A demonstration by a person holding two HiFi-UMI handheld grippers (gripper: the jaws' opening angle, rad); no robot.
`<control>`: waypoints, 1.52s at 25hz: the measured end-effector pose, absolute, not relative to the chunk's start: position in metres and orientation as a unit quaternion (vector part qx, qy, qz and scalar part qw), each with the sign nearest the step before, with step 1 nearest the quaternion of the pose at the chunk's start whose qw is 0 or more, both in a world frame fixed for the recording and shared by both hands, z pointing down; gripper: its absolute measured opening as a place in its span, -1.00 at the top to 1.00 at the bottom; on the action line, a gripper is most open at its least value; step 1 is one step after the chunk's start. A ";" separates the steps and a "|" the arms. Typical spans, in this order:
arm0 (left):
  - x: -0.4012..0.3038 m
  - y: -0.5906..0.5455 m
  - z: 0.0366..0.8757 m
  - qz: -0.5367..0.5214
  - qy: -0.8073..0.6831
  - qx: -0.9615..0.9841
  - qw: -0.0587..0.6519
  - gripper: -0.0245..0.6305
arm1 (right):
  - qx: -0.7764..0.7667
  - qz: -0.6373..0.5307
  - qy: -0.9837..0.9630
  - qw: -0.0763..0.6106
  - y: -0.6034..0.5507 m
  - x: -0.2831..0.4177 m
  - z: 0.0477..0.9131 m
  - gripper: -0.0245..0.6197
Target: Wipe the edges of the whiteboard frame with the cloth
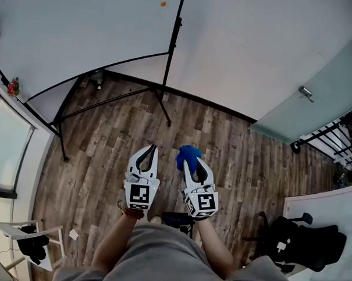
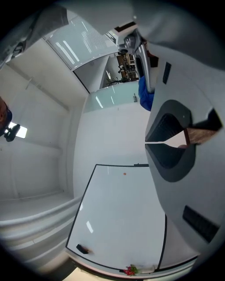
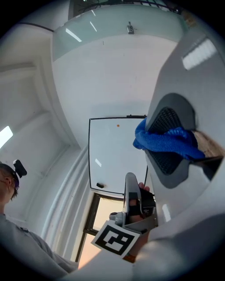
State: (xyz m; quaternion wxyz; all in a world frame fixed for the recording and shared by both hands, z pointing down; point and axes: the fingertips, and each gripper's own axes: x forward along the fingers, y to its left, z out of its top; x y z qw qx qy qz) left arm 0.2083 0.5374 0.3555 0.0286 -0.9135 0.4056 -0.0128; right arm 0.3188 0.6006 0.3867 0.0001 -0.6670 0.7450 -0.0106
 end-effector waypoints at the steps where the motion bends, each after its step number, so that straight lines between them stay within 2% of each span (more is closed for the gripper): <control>1: 0.210 0.523 0.356 -0.012 0.402 -0.915 0.027 0.86 | -0.669 -0.015 0.743 0.001 0.585 0.323 0.387 0.54; 11: 0.207 0.383 0.350 0.003 0.375 -0.927 0.015 0.86 | -0.669 -0.006 0.743 -0.014 0.434 0.320 0.374 0.54; 18: 0.212 0.327 0.375 -0.008 0.365 -0.931 -0.022 0.86 | -0.660 -0.016 0.751 -0.024 0.367 0.326 0.384 0.54; 32: 0.289 0.185 0.393 -0.055 0.376 -0.925 -0.009 0.86 | -0.625 -0.054 0.778 0.007 0.195 0.419 0.418 0.54; 38: 0.327 0.124 0.397 -0.073 0.402 -0.913 -0.009 0.86 | -0.600 -0.066 0.797 -0.007 0.121 0.463 0.437 0.54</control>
